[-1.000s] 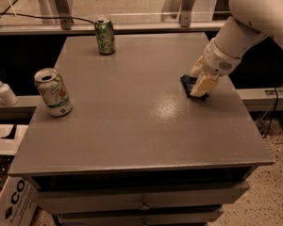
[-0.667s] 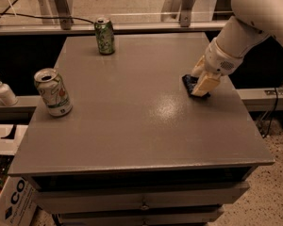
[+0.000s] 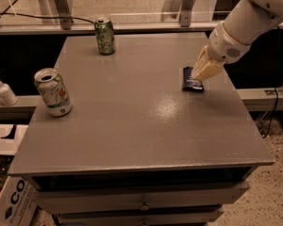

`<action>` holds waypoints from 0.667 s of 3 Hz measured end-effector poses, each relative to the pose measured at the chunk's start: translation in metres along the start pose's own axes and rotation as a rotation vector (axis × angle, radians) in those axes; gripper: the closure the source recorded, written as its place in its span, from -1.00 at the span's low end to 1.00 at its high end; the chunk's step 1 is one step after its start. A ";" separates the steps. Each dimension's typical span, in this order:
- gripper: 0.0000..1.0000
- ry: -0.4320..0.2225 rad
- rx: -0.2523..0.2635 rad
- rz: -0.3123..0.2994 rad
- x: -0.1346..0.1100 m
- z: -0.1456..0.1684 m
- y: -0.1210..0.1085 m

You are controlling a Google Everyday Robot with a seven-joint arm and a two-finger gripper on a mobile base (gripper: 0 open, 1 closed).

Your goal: Move rxbar blueberry near 7up can

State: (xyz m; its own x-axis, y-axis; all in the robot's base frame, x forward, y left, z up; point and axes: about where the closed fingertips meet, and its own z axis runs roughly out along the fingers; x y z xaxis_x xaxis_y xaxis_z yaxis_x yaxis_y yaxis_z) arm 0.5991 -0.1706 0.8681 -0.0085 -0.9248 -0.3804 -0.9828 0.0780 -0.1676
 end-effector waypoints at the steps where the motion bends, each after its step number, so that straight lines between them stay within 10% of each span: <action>1: 1.00 -0.013 0.012 -0.012 -0.007 -0.009 -0.001; 2: 0.67 -0.017 0.018 0.041 0.005 -0.007 -0.007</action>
Offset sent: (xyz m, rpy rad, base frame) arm 0.0129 -0.0291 0.0010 0.0424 0.0171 -0.1237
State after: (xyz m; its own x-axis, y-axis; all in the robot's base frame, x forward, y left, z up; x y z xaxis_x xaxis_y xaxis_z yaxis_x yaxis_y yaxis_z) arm 0.6046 -0.1788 0.8741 -0.0456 -0.9143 -0.4024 -0.9781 0.1228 -0.1683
